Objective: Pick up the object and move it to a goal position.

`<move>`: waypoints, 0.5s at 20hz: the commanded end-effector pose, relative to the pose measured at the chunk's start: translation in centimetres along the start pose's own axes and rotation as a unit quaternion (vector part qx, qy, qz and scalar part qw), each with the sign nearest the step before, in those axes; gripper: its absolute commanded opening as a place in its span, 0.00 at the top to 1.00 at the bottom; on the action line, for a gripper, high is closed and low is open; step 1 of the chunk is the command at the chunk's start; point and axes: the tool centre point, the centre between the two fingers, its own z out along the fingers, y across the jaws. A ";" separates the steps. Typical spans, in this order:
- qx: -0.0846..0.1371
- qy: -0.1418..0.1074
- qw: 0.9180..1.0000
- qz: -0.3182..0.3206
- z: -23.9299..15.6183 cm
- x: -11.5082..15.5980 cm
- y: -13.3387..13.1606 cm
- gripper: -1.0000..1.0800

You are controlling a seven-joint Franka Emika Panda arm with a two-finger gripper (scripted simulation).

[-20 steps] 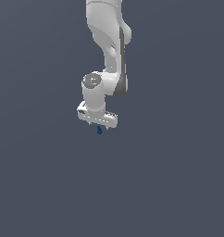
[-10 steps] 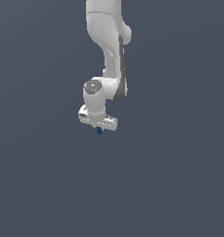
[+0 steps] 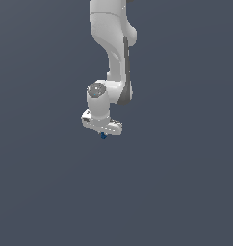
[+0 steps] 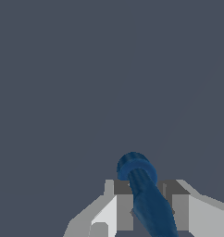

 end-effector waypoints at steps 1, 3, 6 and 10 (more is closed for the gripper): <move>0.000 0.000 1.000 0.000 -0.1 0.1 0.0 1.00; 0.000 0.000 1.000 0.000 -0.3 0.3 -0.2 1.00; 0.000 0.000 1.000 0.000 -0.8 0.9 -0.6 1.00; 0.000 0.000 1.000 0.000 -1.9 2.3 -1.4 1.00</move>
